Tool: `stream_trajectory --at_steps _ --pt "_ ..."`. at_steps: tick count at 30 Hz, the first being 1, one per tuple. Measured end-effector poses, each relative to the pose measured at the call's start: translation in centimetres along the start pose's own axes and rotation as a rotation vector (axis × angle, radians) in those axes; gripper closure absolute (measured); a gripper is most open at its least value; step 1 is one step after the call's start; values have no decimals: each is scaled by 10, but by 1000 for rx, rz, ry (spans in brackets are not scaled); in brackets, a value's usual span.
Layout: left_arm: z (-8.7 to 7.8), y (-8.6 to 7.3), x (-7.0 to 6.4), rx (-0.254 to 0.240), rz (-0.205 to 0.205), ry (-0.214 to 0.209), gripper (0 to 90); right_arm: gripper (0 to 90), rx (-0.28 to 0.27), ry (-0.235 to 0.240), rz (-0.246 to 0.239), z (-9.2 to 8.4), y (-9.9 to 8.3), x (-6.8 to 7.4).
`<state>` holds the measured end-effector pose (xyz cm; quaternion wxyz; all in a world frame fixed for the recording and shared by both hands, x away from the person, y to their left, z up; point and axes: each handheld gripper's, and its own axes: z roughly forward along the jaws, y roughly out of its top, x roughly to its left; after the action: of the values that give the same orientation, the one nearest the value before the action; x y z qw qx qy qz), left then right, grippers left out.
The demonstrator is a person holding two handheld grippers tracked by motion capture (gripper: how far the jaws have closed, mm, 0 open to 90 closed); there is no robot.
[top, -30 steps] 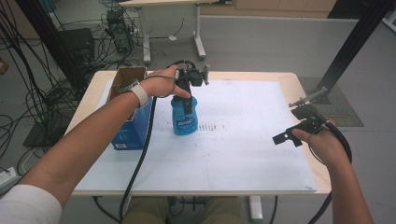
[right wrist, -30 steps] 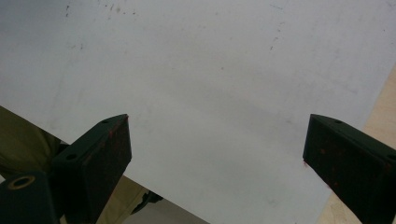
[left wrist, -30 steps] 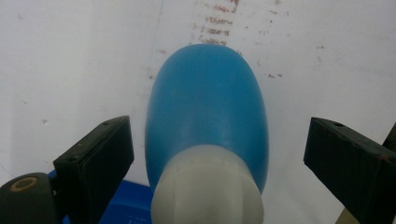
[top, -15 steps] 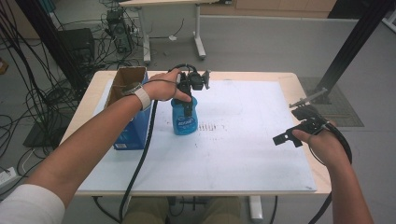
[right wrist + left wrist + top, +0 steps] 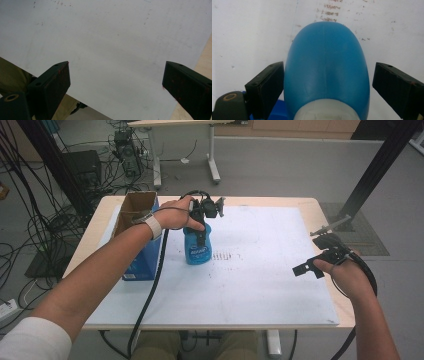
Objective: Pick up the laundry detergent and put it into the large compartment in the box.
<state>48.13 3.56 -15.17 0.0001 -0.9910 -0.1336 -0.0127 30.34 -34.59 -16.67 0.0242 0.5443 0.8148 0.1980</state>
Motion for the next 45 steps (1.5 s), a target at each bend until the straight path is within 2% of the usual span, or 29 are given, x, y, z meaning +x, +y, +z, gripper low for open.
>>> stream_trajectory --at_steps 27,35,38,45 --pt "3 2 -5 3 0 32 219 76 -6 0 7 0 -3 -2" --pt "3 2 -6 4 -8 44 270 76 0 -14 2 0 -2 1" --pt "4 1 -7 1 -10 50 314 76 -2 -12 0 0 -2 1" --pt "3 1 -4 0 -10 37 352 76 -1 -12 0 0 -2 1"
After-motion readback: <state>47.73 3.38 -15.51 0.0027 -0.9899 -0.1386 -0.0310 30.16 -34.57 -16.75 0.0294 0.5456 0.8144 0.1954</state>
